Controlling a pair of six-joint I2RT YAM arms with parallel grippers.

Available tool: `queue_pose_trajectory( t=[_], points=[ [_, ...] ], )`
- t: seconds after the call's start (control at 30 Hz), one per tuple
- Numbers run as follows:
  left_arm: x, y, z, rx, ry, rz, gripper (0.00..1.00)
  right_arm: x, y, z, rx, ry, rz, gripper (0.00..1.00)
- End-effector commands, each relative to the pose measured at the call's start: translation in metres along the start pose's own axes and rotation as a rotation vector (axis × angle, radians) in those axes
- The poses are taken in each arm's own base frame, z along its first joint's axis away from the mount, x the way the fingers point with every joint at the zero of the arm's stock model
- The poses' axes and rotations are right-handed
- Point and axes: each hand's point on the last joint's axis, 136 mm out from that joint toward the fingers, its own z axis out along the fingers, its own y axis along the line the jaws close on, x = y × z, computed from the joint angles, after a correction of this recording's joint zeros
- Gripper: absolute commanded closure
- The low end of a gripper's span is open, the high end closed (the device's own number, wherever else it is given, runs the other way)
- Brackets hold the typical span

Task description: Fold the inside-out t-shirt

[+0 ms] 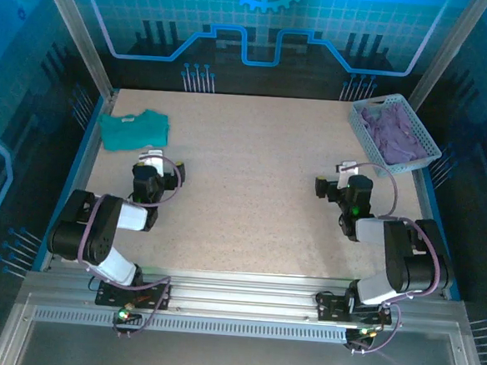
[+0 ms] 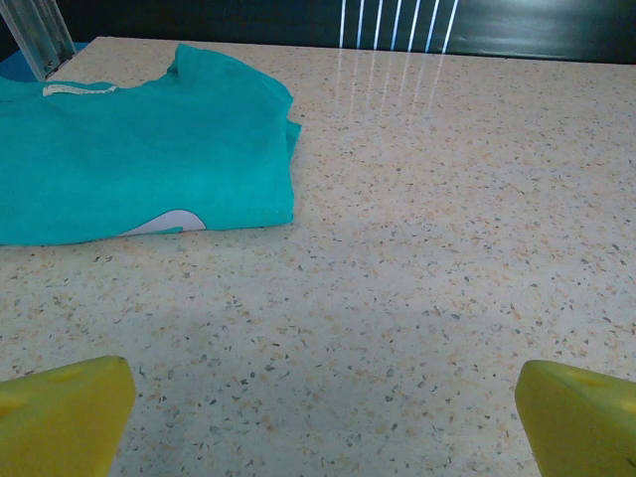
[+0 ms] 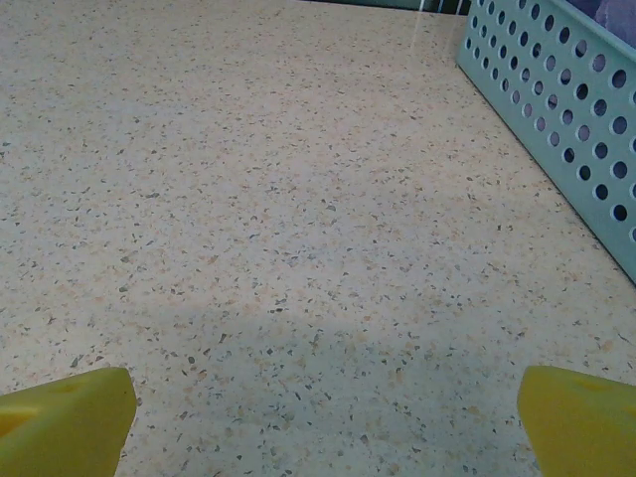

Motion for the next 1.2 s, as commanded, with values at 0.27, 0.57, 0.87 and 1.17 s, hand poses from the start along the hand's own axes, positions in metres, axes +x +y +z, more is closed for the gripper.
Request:
queue_pose_trajectory(
  t=[0.27, 0.57, 0.87, 1.17],
  points=[
    [-0.011, -0.002, 0.001, 0.004, -0.036, 0.019, 0.01, -0.017, 0.0, 0.002, -0.008, -0.048, -0.007, 0.0],
    [-0.011, -0.003, 0.001, 0.005, -0.037, 0.017, 0.01, -0.016, 0.001, 0.002, -0.016, -0.046, -0.005, 0.0],
    [-0.012, 0.001, 0.001, 0.003, -0.036, -0.002, 0.01, -0.016, 0.001, 0.002, -0.015, -0.047, -0.005, 0.0],
    [-0.074, 0.024, -0.058, -0.087, -0.166, -0.218, 0.01, -0.074, 0.021, -0.034, -0.057, -0.017, 0.044, 0.0]
  ],
)
